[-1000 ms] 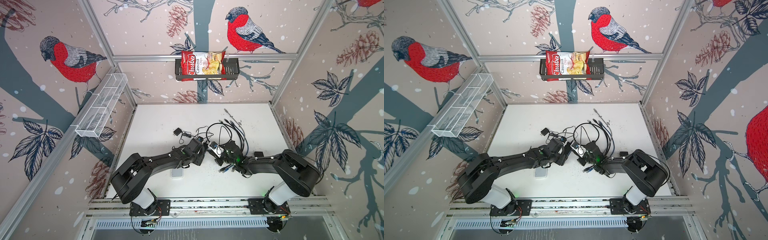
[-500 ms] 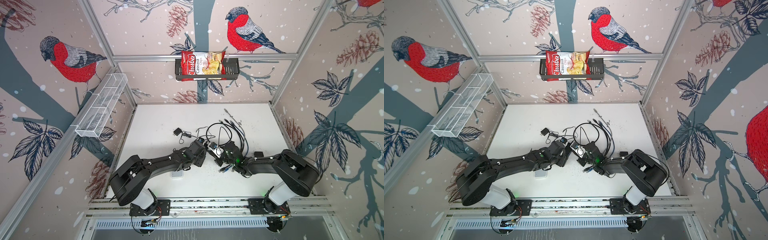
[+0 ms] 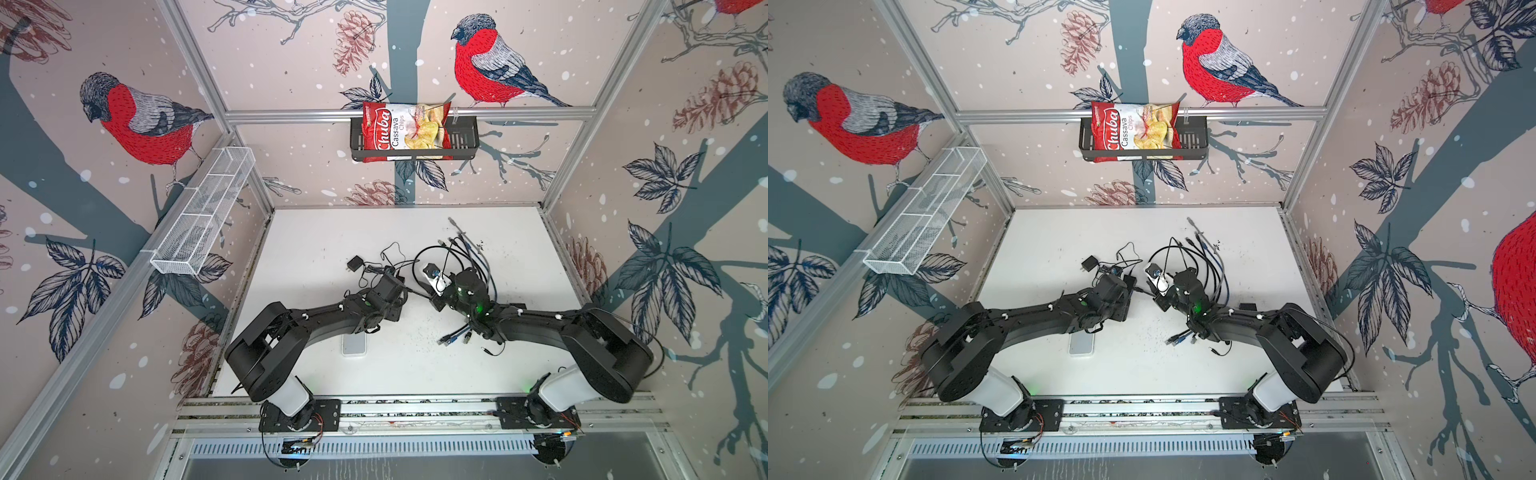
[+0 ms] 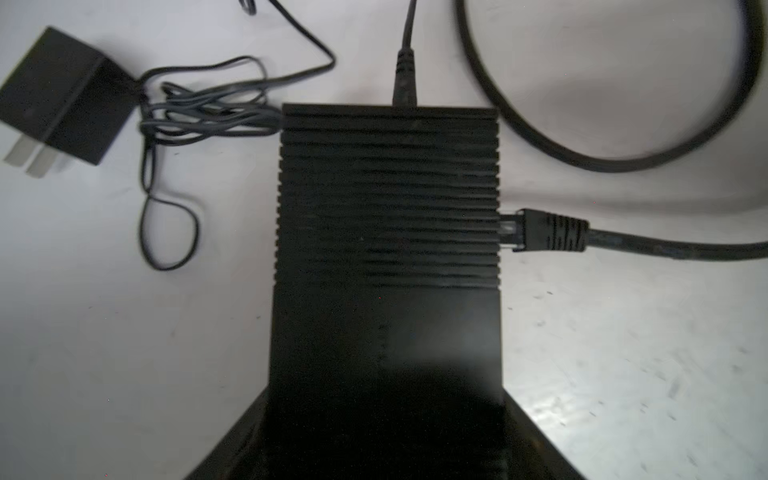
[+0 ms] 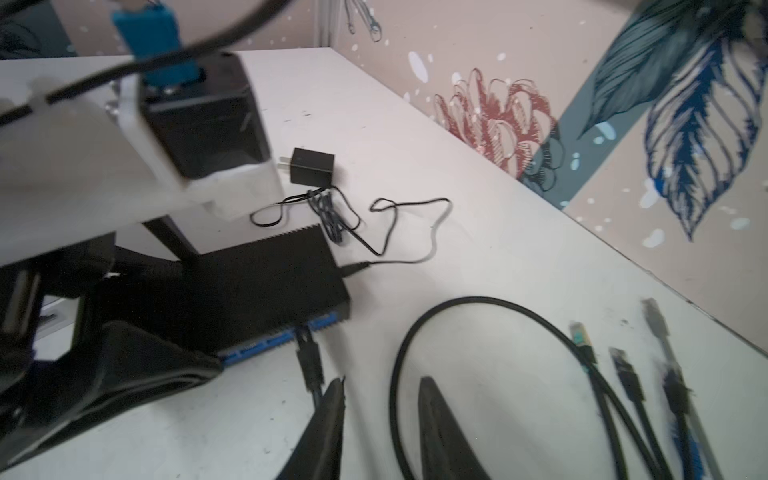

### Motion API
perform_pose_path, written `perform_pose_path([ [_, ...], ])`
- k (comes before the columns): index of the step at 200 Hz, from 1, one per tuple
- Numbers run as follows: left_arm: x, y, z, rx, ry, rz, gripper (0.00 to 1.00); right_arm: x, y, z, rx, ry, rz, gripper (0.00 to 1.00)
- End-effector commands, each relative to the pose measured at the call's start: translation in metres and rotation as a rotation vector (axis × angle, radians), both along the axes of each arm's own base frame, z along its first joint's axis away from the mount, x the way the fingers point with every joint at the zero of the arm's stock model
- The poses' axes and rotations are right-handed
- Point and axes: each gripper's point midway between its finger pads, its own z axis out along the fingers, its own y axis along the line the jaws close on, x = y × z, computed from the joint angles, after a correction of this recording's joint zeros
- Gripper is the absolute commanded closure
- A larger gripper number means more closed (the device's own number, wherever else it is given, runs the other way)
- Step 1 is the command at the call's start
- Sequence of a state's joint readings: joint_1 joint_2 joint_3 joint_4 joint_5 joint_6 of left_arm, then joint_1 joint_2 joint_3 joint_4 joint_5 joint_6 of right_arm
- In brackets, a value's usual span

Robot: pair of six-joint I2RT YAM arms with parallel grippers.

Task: Insert the plug into the switch port
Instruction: 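Open the right gripper and withdraw it toward the cable bundle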

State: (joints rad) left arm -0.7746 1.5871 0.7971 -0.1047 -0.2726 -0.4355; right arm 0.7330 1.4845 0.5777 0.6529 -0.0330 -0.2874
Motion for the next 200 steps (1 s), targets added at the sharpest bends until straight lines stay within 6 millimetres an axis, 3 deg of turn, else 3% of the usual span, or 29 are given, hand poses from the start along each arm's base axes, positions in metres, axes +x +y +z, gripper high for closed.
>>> perform_pose_path([
  [1, 0.013, 0.014, 0.001, 0.023, -0.029, 0.109, 0.62, 0.009, -0.019, 0.019, 0.066, -0.001, -0.073, 0.67],
  [30, 0.020, 0.017, -0.002, 0.063, -0.029, 0.140, 0.57, 0.009, -0.041, 0.042, 0.160, 0.003, -0.099, 0.62],
  [48, 0.023, 0.016, -0.006, 0.078, -0.022, 0.145, 0.49, 0.004, -0.047, 0.053, 0.174, -0.012, -0.095, 0.61],
  [64, 0.023, 0.014, -0.008, 0.082, -0.015, 0.135, 0.38, 0.019, -0.066, 0.066, 0.242, 0.044, -0.253, 0.57],
  [88, 0.022, 0.011, -0.007, 0.059, -0.023, 0.113, 0.14, 0.048, -0.103, 0.067, 0.287, 0.227, -0.511, 0.57],
  [92, 0.022, 0.010, -0.006, 0.053, -0.027, 0.112, 0.05, 0.052, -0.106, 0.058, 0.271, 0.270, -0.535, 0.57],
  [96, 0.022, 0.010, -0.004, 0.047, -0.031, 0.110, 0.03, 0.055, -0.111, 0.054, 0.266, 0.302, -0.558, 0.57],
  [132, 0.024, 0.006, 0.016, 0.016, -0.078, 0.075, 0.02, 0.066, -0.146, 0.030, 0.339, 0.454, -0.681, 0.56],
  [156, 0.024, 0.005, 0.033, -0.022, -0.135, 0.052, 0.03, 0.067, -0.172, 0.002, 0.374, 0.565, -0.804, 0.61],
  [200, 0.014, -0.013, 0.055, -0.135, -0.202, -0.080, 0.03, 0.057, -0.204, -0.050, 0.249, 0.699, -0.960, 0.67],
])
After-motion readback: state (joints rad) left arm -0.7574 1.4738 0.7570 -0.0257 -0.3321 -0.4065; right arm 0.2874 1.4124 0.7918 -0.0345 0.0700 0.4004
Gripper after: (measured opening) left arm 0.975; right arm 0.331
